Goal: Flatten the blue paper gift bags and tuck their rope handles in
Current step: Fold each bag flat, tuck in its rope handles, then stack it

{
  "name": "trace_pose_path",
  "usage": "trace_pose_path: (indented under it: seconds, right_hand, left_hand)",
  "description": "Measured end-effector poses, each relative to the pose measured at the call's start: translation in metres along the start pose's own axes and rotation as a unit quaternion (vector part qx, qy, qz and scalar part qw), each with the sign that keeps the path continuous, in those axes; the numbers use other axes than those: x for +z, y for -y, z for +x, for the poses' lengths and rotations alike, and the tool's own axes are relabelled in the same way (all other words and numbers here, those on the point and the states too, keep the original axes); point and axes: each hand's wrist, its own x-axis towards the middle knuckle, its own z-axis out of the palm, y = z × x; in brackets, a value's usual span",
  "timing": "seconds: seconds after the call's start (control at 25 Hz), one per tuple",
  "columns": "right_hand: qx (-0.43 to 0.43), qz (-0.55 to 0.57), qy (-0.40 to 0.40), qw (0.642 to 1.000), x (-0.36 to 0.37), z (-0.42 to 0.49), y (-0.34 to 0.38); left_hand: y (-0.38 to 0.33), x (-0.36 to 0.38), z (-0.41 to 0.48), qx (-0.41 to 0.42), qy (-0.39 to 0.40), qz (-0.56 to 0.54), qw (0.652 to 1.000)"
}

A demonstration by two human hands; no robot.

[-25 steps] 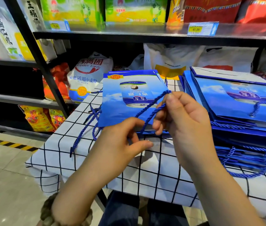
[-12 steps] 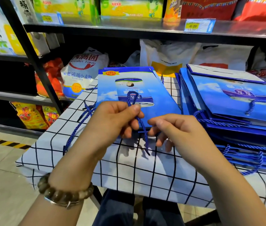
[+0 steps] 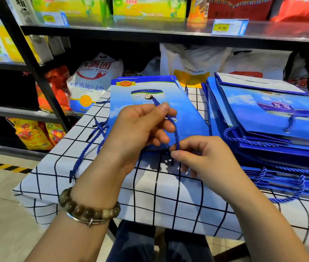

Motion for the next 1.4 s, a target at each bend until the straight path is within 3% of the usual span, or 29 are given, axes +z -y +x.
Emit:
trace_pose_path:
  seconds: [0.08, 0.12, 0.16, 0.2, 0.24, 0.32, 0.44, 0.64, 0.8, 1.04, 1.2, 1.4]
  right_hand:
    - [-0.039, 0.010, -0.083, 0.996, 0.000, -0.003, 0.003]
    - [-0.071, 0.005, -0.133, 0.989, -0.001, -0.005, 0.005]
    - [-0.106, -0.006, -0.174, 0.979, -0.002, -0.006, 0.008]
    - [-0.137, -0.019, -0.202, 0.970, -0.002, -0.006, 0.012]
    - [-0.154, -0.024, -0.217, 0.964, -0.002, -0.006, 0.015]
    - [-0.148, 0.000, -0.225, 0.963, -0.002, -0.004, 0.018]
    - [-0.111, 0.020, -0.193, 0.975, -0.001, -0.002, 0.012]
    - [-0.083, -0.083, -0.138, 0.984, 0.009, 0.001, -0.006]
    - [-0.076, -0.115, -0.119, 0.983, 0.017, 0.005, -0.009]
    - [-0.071, -0.034, -0.135, 0.988, 0.020, 0.008, -0.005]
    - [-0.041, 0.012, -0.119, 0.992, 0.019, 0.006, -0.001]
    - [-0.020, -0.033, -0.097, 0.995, 0.016, 0.007, -0.001]
  left_hand:
    - [0.009, 0.000, 0.003, 0.037, -0.018, 0.083, 0.996]
    - [0.019, -0.001, 0.005, 0.078, -0.024, 0.205, 0.975]
    - [0.030, -0.002, 0.006, 0.128, -0.013, 0.369, 0.920]
    - [0.038, -0.002, 0.006, 0.175, 0.006, 0.510, 0.842]
    - [0.045, -0.002, 0.006, 0.215, 0.026, 0.589, 0.778]
    - [0.046, -0.002, 0.003, 0.242, 0.051, 0.630, 0.736]
    - [0.033, -0.017, -0.004, 0.203, 0.092, 0.600, 0.769]
    - [0.031, -0.054, -0.027, 0.284, 0.113, 0.601, 0.739]
    - [0.037, -0.057, -0.036, 0.318, 0.097, 0.563, 0.756]
    - [0.045, -0.052, -0.035, 0.408, 0.039, 0.601, 0.686]
    - [0.047, -0.049, -0.036, 0.424, 0.010, 0.619, 0.661]
    - [0.053, -0.049, -0.036, 0.439, -0.013, 0.619, 0.651]
